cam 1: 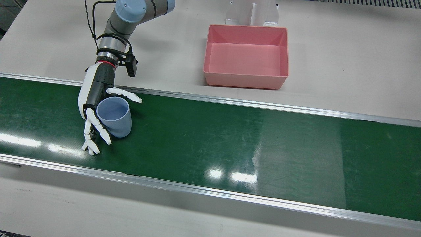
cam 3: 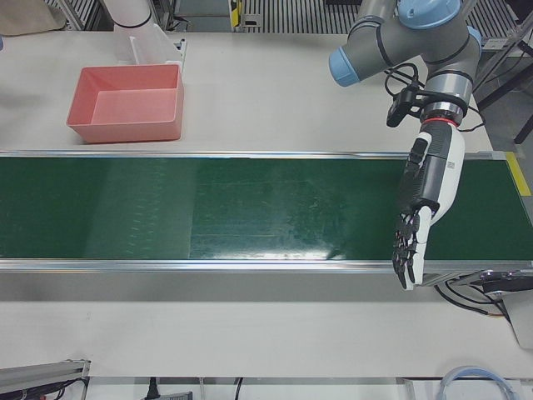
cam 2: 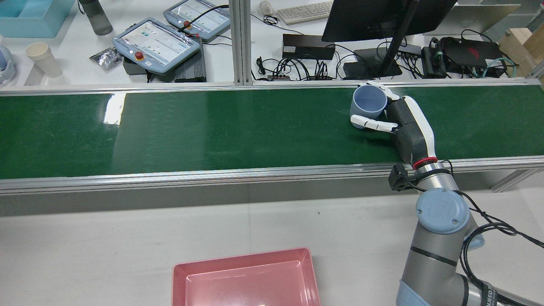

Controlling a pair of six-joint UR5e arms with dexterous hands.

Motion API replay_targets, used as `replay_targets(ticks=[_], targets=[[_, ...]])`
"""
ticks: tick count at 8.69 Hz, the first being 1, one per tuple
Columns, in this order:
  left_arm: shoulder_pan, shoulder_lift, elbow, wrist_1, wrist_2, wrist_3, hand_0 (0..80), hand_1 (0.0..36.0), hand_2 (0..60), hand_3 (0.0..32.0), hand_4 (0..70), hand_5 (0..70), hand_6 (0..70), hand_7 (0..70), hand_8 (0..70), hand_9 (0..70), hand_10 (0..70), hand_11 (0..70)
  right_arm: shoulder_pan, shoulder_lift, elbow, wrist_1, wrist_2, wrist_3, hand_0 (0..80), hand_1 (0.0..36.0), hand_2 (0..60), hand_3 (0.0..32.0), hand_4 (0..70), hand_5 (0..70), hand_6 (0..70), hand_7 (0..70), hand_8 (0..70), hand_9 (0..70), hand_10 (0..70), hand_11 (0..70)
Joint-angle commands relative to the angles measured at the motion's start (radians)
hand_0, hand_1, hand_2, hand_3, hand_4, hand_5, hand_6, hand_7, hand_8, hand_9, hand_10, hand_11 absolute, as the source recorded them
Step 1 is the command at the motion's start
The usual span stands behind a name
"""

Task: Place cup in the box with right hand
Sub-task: 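Close the right hand fingers around the blue-grey cup, then lift the cup off the conveyor and carry it down into the pink tray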

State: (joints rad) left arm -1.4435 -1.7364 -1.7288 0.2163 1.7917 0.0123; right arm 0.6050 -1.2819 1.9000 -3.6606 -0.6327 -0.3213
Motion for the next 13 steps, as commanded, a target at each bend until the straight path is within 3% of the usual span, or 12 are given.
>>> replay_targets(ticks=[1,2,3,4,7,8,10,13], targets=[[0.000,0.000,-0.001,0.000,0.000,0.000,0.0,0.0,0.0,0.0,0.0,0.0,0.0,0.0,0.0,0.0,0.0,0.0,0.019,-0.004,0.014,-0.076,0.007,0.001,47.5,36.0,60.0,0.0,29.7,11.1,26.3,70.0,28.3,51.4,15.2,24.4],[0.000,0.002,-0.001,0.000,0.000,0.000,0.0,0.0,0.0,0.0,0.0,0.0,0.0,0.0,0.0,0.0,0.0,0.0,0.031,-0.007,0.023,-0.087,0.007,0.002,45.6,36.0,60.0,0.0,56.6,13.2,38.6,70.0,48.1,70.0,33.8,49.3],[-0.001,0.002,-0.001,0.000,0.000,0.000,0.0,0.0,0.0,0.0,0.0,0.0,0.0,0.0,0.0,0.0,0.0,0.0,0.038,-0.010,0.049,-0.087,0.007,0.001,45.3,36.0,60.0,0.0,70.0,13.7,40.4,70.0,53.6,70.0,41.6,59.2],[0.000,0.000,-0.001,0.000,0.000,0.000,0.0,0.0,0.0,0.0,0.0,0.0,0.0,0.0,0.0,0.0,0.0,0.0,0.036,-0.017,0.106,-0.087,0.005,-0.004,44.7,36.0,60.0,0.0,70.0,13.8,40.8,70.0,54.7,70.0,43.9,62.4],[0.000,0.000,-0.001,0.000,0.000,0.000,0.0,0.0,0.0,0.0,0.0,0.0,0.0,0.0,0.0,0.0,0.0,0.0,-0.009,-0.019,0.271,-0.084,-0.001,-0.051,42.8,36.0,60.0,0.0,70.0,12.6,40.5,70.0,54.9,70.0,45.0,63.6],[0.000,0.000,-0.001,0.000,0.000,0.000,0.0,0.0,0.0,0.0,0.0,0.0,0.0,0.0,0.0,0.0,0.0,0.0,-0.072,-0.017,0.333,-0.082,-0.001,-0.111,40.7,33.5,60.0,0.0,70.0,12.1,40.5,70.0,56.0,70.0,46.1,65.0],[0.000,0.000,-0.001,0.000,0.000,0.000,0.0,0.0,0.0,0.0,0.0,0.0,0.0,0.0,0.0,0.0,0.0,0.0,-0.201,0.021,0.385,-0.072,0.001,-0.221,34.9,25.4,60.0,0.0,57.7,11.7,39.4,70.0,58.0,70.0,48.5,68.3],[0.000,0.002,0.000,0.000,0.000,0.000,0.0,0.0,0.0,0.0,0.0,0.0,0.0,0.0,0.0,0.0,0.0,0.0,-0.411,0.052,0.387,-0.067,-0.005,-0.298,23.3,19.8,60.0,0.0,43.5,11.7,38.7,70.0,60.2,70.0,51.4,70.0]])
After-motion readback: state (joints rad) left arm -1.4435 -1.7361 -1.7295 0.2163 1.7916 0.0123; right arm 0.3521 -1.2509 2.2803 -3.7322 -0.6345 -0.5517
